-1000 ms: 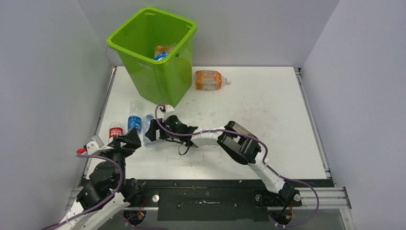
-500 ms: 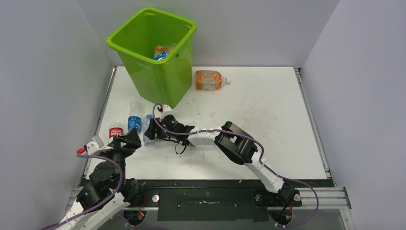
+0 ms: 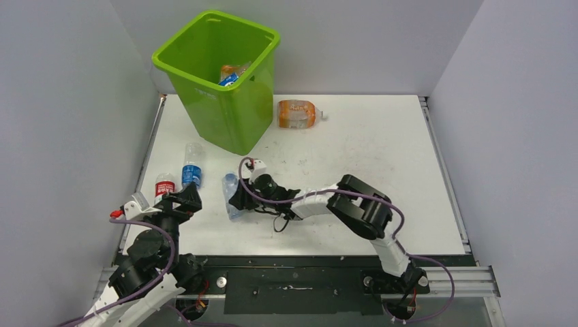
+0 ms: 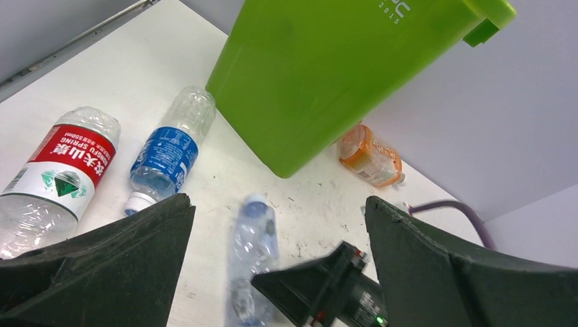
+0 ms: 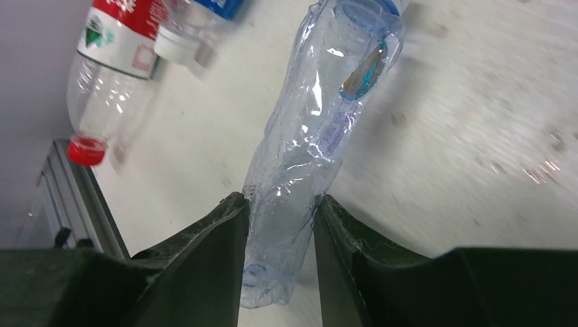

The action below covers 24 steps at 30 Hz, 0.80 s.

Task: Put the plastic bottles in the bin
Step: Pick up the plastic bottle at the center of the board.

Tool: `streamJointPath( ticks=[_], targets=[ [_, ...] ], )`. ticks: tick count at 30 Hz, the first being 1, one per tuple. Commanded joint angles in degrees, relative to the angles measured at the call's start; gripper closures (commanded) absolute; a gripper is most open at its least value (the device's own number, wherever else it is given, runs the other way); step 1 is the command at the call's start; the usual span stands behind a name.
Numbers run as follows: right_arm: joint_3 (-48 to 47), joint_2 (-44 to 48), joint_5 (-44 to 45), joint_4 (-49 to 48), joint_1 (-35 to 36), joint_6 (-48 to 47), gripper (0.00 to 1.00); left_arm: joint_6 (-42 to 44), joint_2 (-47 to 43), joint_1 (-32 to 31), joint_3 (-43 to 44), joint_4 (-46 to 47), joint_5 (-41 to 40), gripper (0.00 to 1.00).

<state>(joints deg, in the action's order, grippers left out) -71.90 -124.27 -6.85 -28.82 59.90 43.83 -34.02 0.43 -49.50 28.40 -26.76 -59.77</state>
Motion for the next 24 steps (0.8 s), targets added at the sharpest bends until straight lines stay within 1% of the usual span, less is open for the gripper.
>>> streamJointPath(
  ticks=[1,4,6,7,8,11,13,16,18,21,24],
  targets=[
    [12.2,13.6,1.9,-1.6,-0.6,-6.2,0.95,1.3,-4.7,-0.8,0.0,1.7,1.0,0.04],
    [21.7,25.4,4.4,-1.8,-0.2,-11.1,0.95,3.9,-4.0,-1.7,-0.5,4.5,5.0,0.04],
    [27.1,35.6,6.6,-0.6,0.5,-14.6,0.95,5.5,-2.2,-2.4,-0.9,7.3,10.6,0.04],
    [29.8,38.4,8.8,0.1,1.1,-16.5,0.95,5.5,-1.0,-2.5,-1.1,8.1,13.7,0.04],
    [32.0,44.1,10.1,0.9,1.8,-19.0,0.95,5.0,1.2,-2.5,-1.1,9.1,17.0,0.04],
    [38.3,55.4,15.0,3.0,4.9,-24.4,0.95,0.7,10.7,-2.5,0.9,11.8,28.2,0.04],
    [41.4,61.8,17.8,4.7,6.9,-25.9,0.95,-1.4,17.1,-2.5,3.6,13.5,35.0,0.04],
    [46.2,69.9,21.6,5.9,9.4,-28.6,0.95,-3.0,26.1,-2.5,8.0,16.3,44.3,0.04],
    [48.5,74.6,24.8,6.3,10.9,-30.5,0.95,-4.2,30.5,-2.5,10.4,18.6,48.5,0.04],
    [50.7,79.8,26.9,7.3,12.4,-33.2,0.95,-5.9,34.8,-2.5,10.5,25.1,54.0,0.04],
    [51.7,83.4,28.4,8.5,13.4,-34.9,0.95,-7.6,37.0,-2.5,8.5,32.9,57.3,0.04]
  ],
)
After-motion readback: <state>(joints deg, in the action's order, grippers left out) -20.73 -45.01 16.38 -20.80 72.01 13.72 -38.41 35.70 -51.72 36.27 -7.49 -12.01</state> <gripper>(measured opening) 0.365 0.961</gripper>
